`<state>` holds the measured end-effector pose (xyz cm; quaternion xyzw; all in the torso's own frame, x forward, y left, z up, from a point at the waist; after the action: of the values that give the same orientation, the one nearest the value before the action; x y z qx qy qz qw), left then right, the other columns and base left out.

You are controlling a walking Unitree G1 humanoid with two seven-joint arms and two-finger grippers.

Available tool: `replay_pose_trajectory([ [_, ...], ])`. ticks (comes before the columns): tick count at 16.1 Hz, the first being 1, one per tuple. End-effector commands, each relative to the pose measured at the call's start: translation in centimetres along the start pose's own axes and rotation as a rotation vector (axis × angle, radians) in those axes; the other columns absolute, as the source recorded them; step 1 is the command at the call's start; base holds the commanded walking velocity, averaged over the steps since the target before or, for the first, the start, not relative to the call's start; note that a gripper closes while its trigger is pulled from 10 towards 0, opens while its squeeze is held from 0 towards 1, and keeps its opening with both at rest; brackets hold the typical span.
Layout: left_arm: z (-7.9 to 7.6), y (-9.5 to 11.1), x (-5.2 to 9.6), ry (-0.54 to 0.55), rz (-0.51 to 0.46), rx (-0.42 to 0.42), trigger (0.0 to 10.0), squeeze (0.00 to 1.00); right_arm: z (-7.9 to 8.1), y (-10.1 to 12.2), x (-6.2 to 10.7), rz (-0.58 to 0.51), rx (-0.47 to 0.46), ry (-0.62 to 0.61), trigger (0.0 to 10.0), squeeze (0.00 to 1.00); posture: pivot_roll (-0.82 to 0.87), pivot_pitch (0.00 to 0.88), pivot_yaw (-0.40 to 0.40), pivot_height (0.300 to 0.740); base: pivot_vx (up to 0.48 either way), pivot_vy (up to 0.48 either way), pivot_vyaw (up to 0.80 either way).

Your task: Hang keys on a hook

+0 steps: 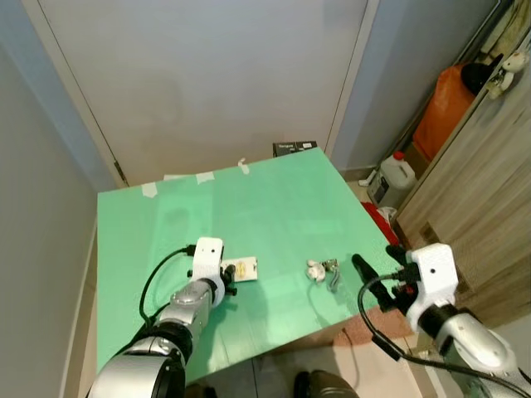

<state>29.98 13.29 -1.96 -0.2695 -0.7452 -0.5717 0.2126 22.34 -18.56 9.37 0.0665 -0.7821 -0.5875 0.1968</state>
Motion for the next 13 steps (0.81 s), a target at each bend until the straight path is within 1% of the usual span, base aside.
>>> replay_pose_trajectory([
  [1,0.7,-3.2,0.5,0.035,0.124,0.020,10.0,0.00,0.1,-0.2,-0.2,0.005,-0.006,-0.002,10.0,0.00,-0.25,0.072,-0.006,0.706,0.000,0.000,0.00],
  [5,1.1,-4.1,0.7,0.045,0.132,0.013,10.0,0.00,0.5,-0.4,-1.0,-0.001,-0.026,0.000,10.0,0.00,-0.20,0.062,0.006,0.706,0.000,0.000,0.00],
  [7,1.2,-4.9,1.0,0.025,0.147,-0.013,10.0,0.00,0.8,-0.5,-1.7,-0.009,-0.041,0.005,10.0,0.00,-0.18,0.056,0.010,0.706,0.000,0.000,0.00],
  [9,1.5,-5.4,1.3,0.019,0.155,-0.024,10.0,0.00,0.9,-0.5,-2.1,-0.016,-0.048,0.007,10.0,0.00,-0.16,0.050,0.013,0.706,0.000,0.000,0.00],
  [10,1.9,-5.2,1.4,0.025,0.140,-0.056,10.0,0.00,1.0,-0.6,-2.4,-0.019,-0.052,0.008,10.0,0.00,-0.14,0.042,0.017,0.706,0.000,0.000,0.00],
  [11,2.0,-4.4,1.3,0.028,0.102,-0.091,10.0,0.00,1.0,-0.6,-2.6,-0.021,-0.055,0.007,10.0,0.00,-0.14,0.039,0.019,0.706,0.000,0.000,0.00],
  [12,2.0,-4.1,1.3,0.028,0.089,-0.100,10.0,0.00,1.0,-0.6,-2.7,-0.023,-0.056,0.007,10.0,0.00,-0.14,0.039,0.019,0.706,0.000,0.000,0.00],
  [13,1.8,-3.3,1.2,0.023,0.053,-0.125,10.0,0.00,1.0,-0.7,-2.8,-0.026,-0.057,0.005,10.0,0.00,-0.14,0.032,0.023,0.706,0.000,0.000,0.00],
])
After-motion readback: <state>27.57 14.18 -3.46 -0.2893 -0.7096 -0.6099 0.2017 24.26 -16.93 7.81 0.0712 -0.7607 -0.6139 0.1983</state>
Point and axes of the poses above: a point about 5 cm out from each wrist's last joint towards the gripper, its own x axis pointing back from the gripper into the wrist, its own y axis along the axis of the wrist's last joint, z = x × y, the point moved 1 cm from there along -x, pointing out of the wrist towards the gripper, and after that the axes turned 13 degrees about x, right-handed, at the moved point
